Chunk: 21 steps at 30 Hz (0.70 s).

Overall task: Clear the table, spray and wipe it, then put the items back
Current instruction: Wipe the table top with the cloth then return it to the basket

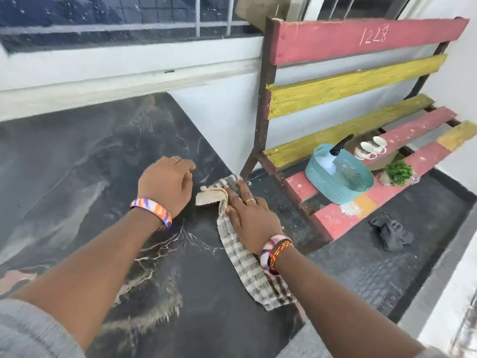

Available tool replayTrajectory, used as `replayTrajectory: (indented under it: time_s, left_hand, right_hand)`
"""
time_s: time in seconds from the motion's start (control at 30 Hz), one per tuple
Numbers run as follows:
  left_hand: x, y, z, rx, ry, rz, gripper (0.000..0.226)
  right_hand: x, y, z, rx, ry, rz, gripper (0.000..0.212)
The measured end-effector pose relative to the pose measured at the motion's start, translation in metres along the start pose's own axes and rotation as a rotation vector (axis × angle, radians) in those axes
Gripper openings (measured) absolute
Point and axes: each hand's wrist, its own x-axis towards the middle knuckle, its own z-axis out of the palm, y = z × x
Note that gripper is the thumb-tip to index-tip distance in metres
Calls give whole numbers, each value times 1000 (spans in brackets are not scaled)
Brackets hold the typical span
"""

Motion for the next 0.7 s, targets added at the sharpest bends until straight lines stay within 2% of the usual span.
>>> replayTrajectory:
  time_s: [0.17, 0.3, 0.37, 0.53, 0.7]
  left_hand:
    - [61, -63, 10, 49, 50, 27, 54]
    - [98, -110, 11, 77, 58, -68, 33]
    - [110, -125, 10, 82, 22, -103, 29]
    - [122, -155, 7, 109, -15, -126, 32]
    - [114, -162, 2, 123, -87, -169, 31]
  right_hand:
    - [123, -40, -9, 17, 35, 19, 50]
    - [218, -70, -12, 12, 56, -6, 50]
    - [253, -81, -15, -1, 70, -11, 50]
    - [312, -100, -19, -7, 67, -18, 50]
    - [326, -105, -21, 10, 54, -21, 50]
